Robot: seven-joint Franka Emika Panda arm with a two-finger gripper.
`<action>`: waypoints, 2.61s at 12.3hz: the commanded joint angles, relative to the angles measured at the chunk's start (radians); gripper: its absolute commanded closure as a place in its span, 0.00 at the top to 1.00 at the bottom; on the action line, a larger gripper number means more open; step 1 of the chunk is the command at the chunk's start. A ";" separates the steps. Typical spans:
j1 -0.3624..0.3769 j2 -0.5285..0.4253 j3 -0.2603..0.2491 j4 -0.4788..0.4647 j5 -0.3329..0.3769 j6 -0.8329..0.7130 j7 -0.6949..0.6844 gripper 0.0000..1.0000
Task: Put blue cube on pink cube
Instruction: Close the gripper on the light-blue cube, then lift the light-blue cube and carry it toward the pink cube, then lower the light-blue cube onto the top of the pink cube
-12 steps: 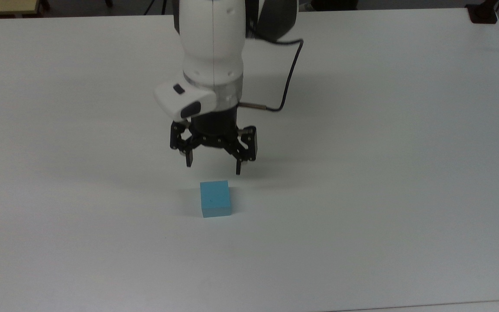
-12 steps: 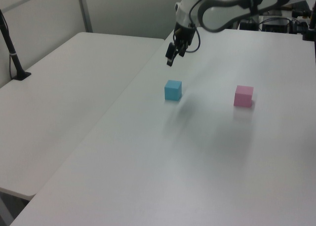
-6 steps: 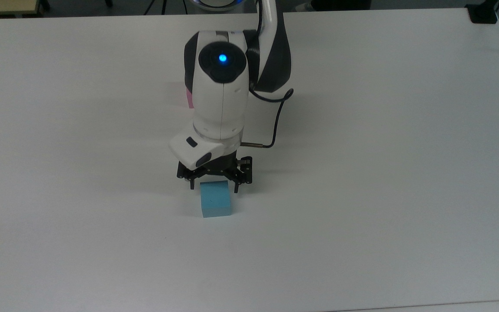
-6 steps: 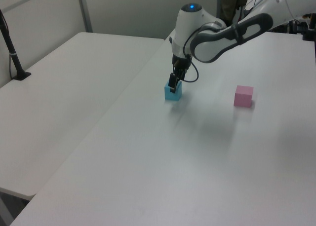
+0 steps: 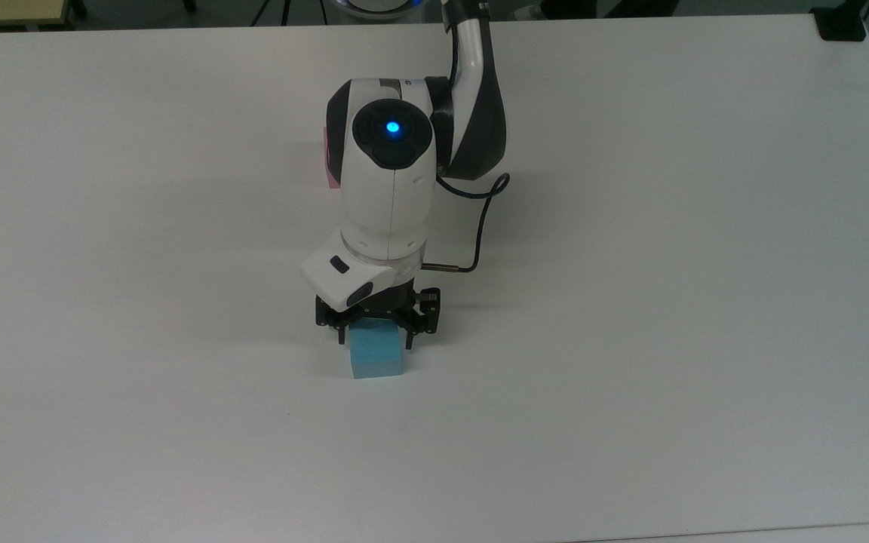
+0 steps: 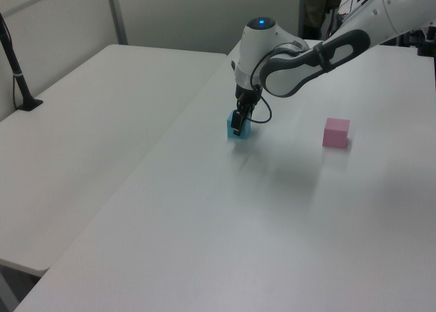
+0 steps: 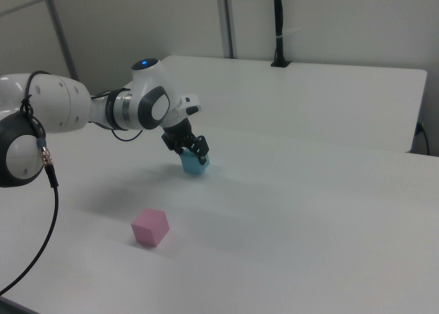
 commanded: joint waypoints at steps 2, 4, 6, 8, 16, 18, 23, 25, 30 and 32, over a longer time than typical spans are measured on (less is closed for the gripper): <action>0.020 -0.024 -0.014 0.022 -0.008 0.002 -0.013 0.39; 0.014 -0.101 -0.014 0.015 -0.004 -0.012 -0.013 0.36; -0.003 -0.211 -0.014 -0.007 0.002 -0.066 -0.025 0.36; -0.024 -0.294 -0.011 -0.024 0.011 -0.136 -0.054 0.36; -0.009 -0.838 -0.003 -0.646 0.030 -0.202 -0.180 0.36; -0.009 -0.895 0.011 -0.737 0.027 -0.199 -0.179 0.36; -0.010 -0.926 0.014 -0.840 0.009 -0.183 -0.180 0.36; -0.021 -0.916 0.008 -0.864 -0.016 -0.156 -0.180 0.36; -0.050 -0.867 -0.015 -0.912 -0.057 -0.056 -0.182 0.36; -0.058 -0.844 -0.018 -0.915 -0.083 -0.052 -0.182 0.36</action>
